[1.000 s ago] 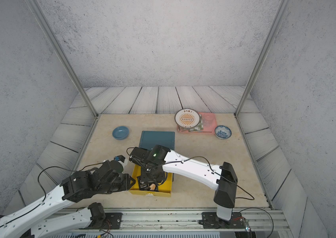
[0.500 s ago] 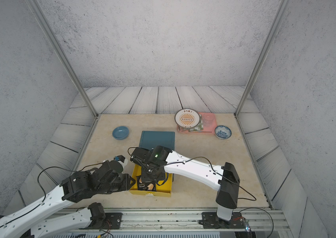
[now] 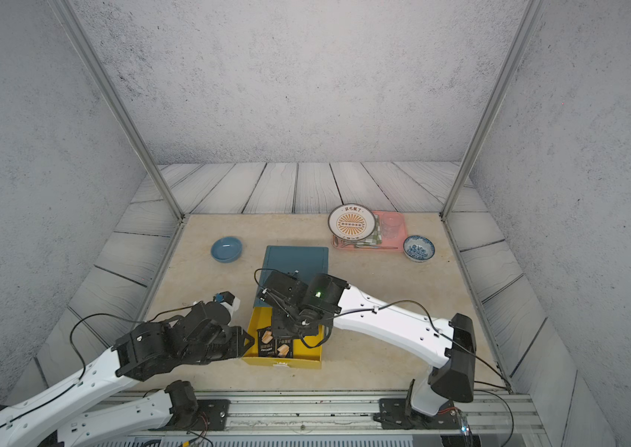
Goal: Take the cookies out of the drawer
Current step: Pick up the cookie from the drawer.
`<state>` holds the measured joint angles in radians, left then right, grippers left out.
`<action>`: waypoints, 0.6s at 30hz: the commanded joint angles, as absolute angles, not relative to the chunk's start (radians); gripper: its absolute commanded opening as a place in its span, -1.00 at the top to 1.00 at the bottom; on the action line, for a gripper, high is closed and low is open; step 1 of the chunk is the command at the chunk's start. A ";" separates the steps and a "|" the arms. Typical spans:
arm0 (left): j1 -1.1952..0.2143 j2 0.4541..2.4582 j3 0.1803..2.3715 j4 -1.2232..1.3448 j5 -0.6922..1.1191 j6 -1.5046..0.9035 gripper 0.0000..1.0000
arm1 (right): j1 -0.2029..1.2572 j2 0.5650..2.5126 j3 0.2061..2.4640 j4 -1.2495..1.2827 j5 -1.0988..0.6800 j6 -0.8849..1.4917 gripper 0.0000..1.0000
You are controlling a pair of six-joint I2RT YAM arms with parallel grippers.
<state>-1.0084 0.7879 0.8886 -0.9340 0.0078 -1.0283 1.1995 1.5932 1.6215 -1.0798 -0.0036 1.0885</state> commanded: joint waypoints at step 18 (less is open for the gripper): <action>-1.006 0.764 0.827 -0.937 -0.015 -1.042 0.67 | 1.208 1.695 1.610 -0.977 -0.035 1.038 0.23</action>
<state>-1.0084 0.7578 0.8593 -0.9073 0.0074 -1.0306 1.2015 1.6802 1.6104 -0.9764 -0.0376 1.0546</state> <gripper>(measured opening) 0.169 0.384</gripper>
